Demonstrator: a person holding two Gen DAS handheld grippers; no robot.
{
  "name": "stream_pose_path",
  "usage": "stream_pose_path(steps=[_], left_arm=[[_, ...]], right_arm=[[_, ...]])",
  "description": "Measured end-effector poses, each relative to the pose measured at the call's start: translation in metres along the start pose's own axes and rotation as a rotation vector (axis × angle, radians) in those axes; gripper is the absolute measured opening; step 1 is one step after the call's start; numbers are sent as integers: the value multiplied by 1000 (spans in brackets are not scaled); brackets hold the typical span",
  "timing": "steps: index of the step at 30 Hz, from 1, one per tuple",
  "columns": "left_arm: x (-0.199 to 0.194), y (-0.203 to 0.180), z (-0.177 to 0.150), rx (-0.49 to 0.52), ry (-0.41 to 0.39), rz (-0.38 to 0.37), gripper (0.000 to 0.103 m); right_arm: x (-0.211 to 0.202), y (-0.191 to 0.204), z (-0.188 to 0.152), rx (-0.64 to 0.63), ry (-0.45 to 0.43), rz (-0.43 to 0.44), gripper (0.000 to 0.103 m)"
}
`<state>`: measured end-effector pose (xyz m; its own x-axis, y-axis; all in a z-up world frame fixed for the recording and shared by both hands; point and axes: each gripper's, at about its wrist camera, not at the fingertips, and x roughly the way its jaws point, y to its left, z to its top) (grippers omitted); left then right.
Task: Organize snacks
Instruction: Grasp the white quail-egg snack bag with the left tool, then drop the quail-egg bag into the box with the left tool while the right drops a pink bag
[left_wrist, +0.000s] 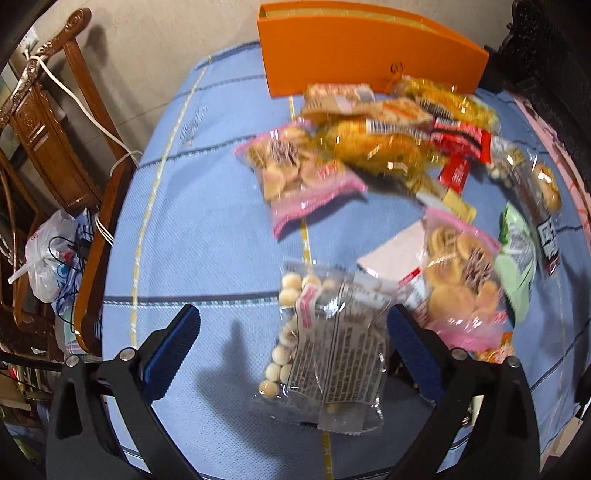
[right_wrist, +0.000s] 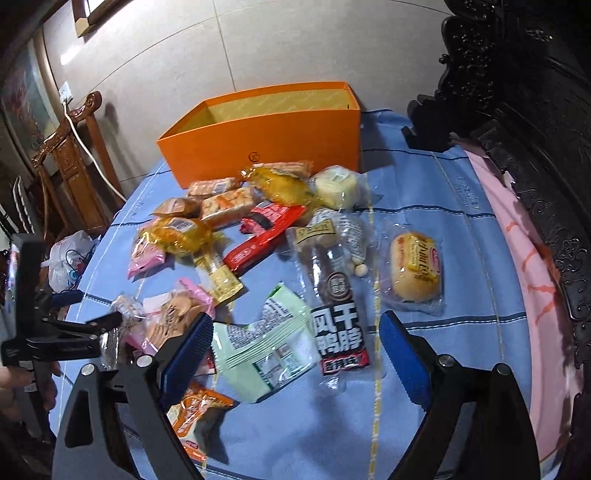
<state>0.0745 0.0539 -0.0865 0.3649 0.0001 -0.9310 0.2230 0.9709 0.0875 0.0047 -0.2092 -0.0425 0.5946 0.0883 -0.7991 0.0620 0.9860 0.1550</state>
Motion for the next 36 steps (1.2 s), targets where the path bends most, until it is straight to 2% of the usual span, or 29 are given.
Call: stream_pose_path(steps=[5,9,11,12,13,16,17,20,29,36], left_arm=[[11,-2,-6,29,19,-48,99],[24,-11,-8,89,46,-41,98],[33,-16,-13,122,69,-33,85],[31,-15,-15,108,43,-61,80],[31,-14,-15,97,45,-96,69],[30,-18,-15,121,27,-81,53],[29,-19,-14,128,23,-78,44],[31,-13,-12,104,22,-85,32],[34,3,-10,62,15,-75,28],[35,11,-9,52,17,-91,28]], right_arm=[[2,5,-2,4,10,2,92],[3,8,-3,10,19,13,92],[5,13,-3,3,24,21,92],[7,15,-3,-1,29,24,92],[9,19,-2,-7,35,31,92],[13,33,0,-26,46,57,92],[15,39,2,-35,53,67,92],[26,62,6,-68,78,83,92],[67,111,12,-80,180,75,92],[92,120,6,-43,243,59,92]])
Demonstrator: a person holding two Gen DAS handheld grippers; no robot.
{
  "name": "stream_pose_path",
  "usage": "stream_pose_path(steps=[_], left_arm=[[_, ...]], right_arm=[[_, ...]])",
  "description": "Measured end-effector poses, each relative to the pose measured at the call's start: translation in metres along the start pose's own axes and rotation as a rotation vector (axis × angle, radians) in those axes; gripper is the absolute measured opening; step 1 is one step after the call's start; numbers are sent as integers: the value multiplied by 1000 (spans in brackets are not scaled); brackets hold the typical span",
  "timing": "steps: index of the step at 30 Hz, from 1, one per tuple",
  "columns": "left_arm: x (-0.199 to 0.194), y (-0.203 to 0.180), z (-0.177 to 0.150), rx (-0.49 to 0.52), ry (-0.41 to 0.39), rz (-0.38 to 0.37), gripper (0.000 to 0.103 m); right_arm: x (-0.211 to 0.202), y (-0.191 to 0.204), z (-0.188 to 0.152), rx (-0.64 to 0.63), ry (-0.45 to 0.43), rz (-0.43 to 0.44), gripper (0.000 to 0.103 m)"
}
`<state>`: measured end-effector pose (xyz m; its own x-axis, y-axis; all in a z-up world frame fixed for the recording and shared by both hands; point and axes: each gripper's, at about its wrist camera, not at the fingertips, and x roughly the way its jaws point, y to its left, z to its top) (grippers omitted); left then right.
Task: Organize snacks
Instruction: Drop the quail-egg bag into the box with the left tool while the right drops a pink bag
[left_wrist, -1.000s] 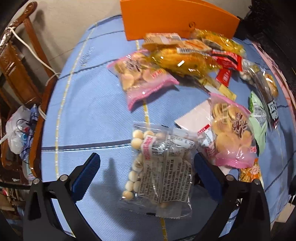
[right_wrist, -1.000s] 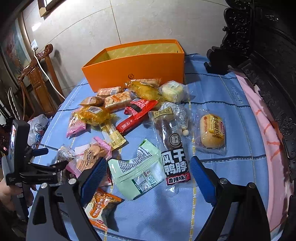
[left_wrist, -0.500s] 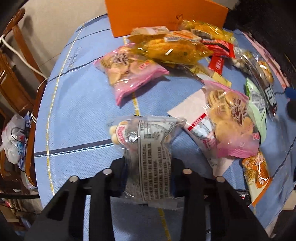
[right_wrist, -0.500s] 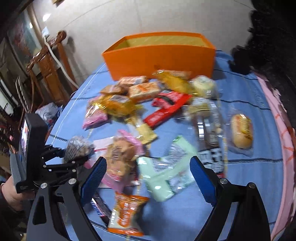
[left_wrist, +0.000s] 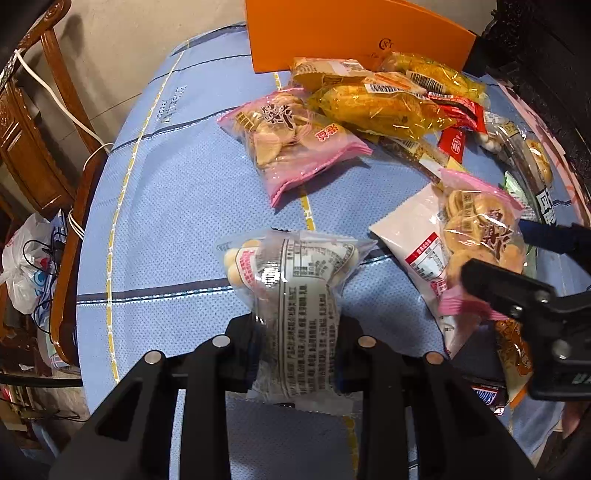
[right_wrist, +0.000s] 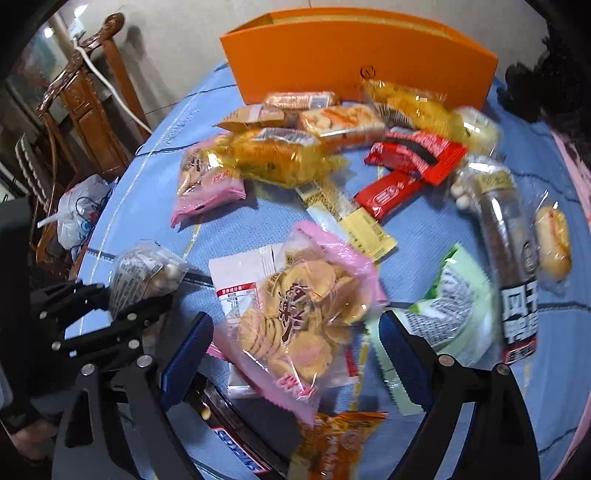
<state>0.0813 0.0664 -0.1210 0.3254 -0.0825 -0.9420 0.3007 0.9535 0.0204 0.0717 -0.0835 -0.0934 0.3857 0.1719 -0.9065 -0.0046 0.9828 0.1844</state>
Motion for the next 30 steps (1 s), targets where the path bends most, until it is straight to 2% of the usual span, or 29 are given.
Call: stream_pose_path(steps=[3,4,5,6,7,9,21,26,30], left_arm=[[-3,-2,2,3,0,-3,28],[-3,-1,2,0,0,-6,28],[-2,-1,1,-2,1,-8,28],[-2,-1,1,-2,1,-10,28],[-2,1,0,-3,1,-13,28],[-2,2,0,-1,0,-13,28],[-24,-1,12,0,-55,-9,28],[-61,-5,48,18,-141,-14,28],[-87,-12,91,29,-206,-16,28]], right_arm=[[11,0,3,39,37,40,90],[18,-3,2,68,70,80,80],[21,-6,2,96,90,114,64],[18,-4,2,83,75,119,59],[15,-1,3,67,66,123,45],[8,1,5,58,47,125,38],[-49,-29,28,58,-92,118,35],[-78,-37,56,45,-168,123,34],[-106,-50,99,29,-239,118,34]])
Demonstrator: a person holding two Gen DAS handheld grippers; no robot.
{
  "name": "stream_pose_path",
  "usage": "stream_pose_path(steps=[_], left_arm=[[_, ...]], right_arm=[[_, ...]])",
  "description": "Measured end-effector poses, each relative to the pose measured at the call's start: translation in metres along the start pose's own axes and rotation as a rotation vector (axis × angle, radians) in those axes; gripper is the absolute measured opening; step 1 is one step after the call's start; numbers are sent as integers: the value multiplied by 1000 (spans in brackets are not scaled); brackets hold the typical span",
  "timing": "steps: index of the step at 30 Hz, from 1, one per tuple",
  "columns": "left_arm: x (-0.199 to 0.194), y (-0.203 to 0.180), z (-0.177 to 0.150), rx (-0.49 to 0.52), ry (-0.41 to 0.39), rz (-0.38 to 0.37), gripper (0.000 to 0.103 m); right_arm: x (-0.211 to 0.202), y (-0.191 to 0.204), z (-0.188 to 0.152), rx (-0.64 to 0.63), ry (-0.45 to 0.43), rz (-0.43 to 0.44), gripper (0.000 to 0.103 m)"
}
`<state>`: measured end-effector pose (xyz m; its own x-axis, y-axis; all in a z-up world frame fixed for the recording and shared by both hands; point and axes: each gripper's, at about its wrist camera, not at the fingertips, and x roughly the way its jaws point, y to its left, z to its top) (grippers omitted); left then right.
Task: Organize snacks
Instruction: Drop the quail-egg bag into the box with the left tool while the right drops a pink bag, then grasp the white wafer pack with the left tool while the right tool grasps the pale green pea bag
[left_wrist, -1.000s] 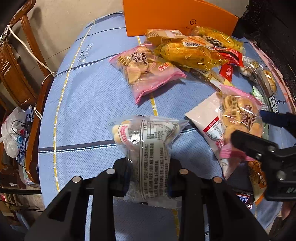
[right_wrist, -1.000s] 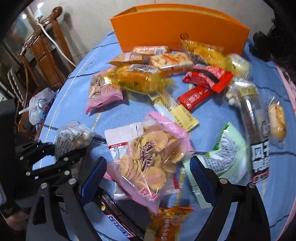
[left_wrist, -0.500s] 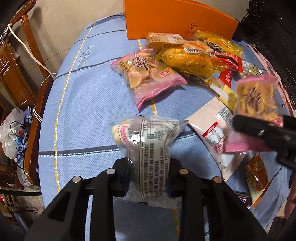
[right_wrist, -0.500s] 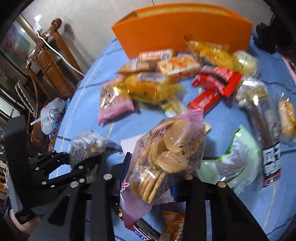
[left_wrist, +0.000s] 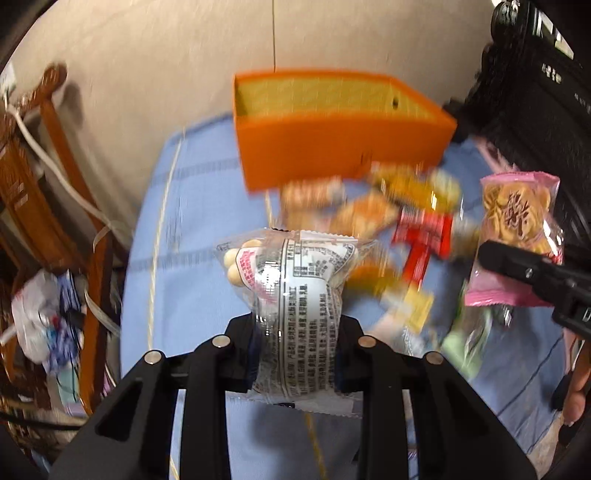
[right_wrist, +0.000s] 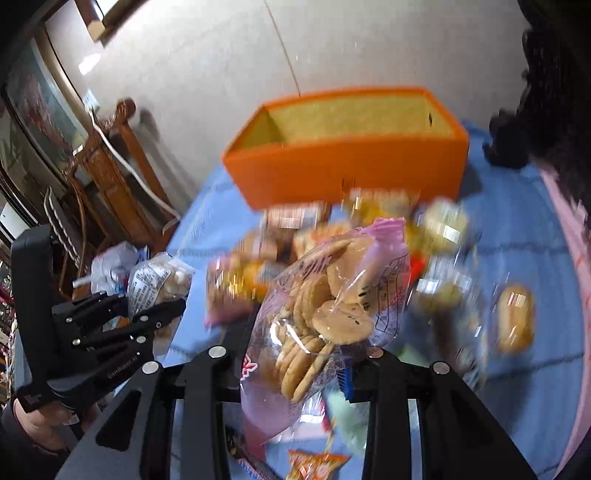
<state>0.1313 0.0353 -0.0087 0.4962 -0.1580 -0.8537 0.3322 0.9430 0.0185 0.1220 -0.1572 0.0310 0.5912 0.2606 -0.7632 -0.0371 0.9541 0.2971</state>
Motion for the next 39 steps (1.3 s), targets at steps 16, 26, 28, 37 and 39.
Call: stream_pose_path(steps=[16,26,28,37,39], left_arm=[[51,-30,201,-32,-67,23,29],[106,-14,222,-112,-4,123,90],[104,-11,219,-112,-15,108,90],[74,-10,164,-43,-34,78,91],[65,-8,145,-53,-26,63,92]], right_arm=[[50,-59,193,-32,-95,-79,35],[101,-83,199,-4,-60,-131,70],[98,-85,192,-6,-67,-122,71],[64,-98,113,28,-65,-63,72],[56,-98,97,20,-60,-62,72]])
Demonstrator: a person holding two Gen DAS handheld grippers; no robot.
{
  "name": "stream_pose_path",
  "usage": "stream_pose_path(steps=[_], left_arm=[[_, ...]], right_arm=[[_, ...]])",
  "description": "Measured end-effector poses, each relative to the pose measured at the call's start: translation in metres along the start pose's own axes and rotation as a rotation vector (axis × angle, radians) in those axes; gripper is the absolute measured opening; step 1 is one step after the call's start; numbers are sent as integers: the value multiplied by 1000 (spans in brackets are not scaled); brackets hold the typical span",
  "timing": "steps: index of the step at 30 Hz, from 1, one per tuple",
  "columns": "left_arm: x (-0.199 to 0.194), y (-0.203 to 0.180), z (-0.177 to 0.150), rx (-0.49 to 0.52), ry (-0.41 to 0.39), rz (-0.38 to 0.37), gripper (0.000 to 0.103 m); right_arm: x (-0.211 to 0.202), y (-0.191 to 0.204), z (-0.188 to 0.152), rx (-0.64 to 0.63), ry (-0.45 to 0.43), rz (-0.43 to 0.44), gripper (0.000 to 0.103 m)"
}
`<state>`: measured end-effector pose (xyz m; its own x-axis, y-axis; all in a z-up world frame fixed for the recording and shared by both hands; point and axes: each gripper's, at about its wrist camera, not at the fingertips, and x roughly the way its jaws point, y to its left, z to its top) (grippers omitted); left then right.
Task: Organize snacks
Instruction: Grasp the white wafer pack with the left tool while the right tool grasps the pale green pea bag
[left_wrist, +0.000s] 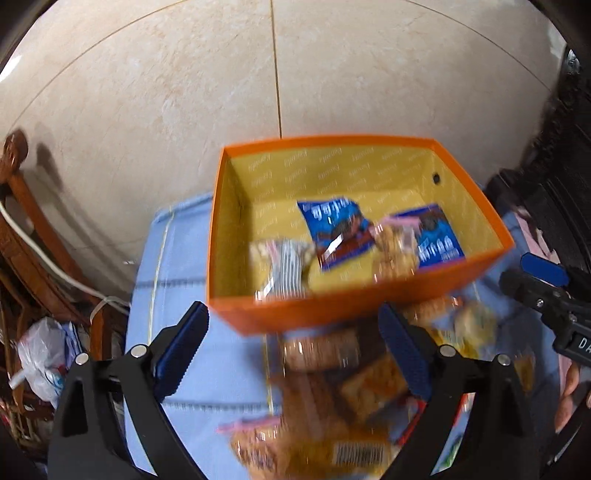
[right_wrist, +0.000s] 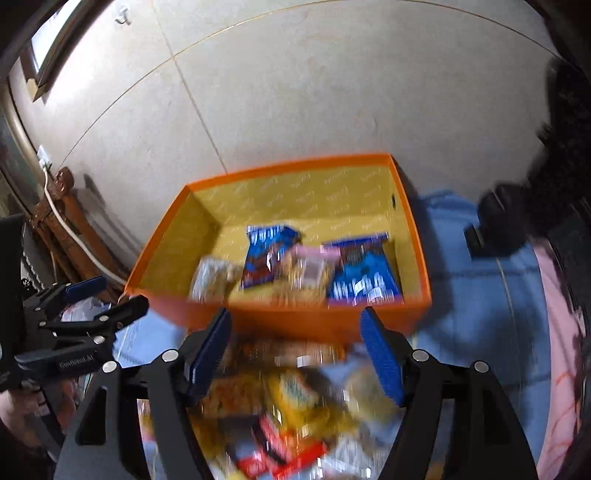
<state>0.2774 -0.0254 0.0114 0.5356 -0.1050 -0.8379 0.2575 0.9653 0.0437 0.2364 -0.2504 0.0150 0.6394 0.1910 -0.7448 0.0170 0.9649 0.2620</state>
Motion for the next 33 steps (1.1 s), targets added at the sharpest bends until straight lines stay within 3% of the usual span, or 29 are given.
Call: stream_pose_path(steps=[8,12,16,22,33], left_arm=[[-23,9,-87,17,88,5,93],[-30,6,-133,2,160,-29,93],[-27,-6,-170,22,213,-33,93],[-21,-25,-201,10,256,-50,93],[-4,-64,-218,-12,321,-46,93]], right_arm=[[-52,4,-90,-24,51,-2,80],[-65,6,-135,-10,99,-3,80],[-72,4,-160,30,110,-1,80],[-79,15,-187,16,112,-11,80],[-91,10,-215,27,123,-8,80]])
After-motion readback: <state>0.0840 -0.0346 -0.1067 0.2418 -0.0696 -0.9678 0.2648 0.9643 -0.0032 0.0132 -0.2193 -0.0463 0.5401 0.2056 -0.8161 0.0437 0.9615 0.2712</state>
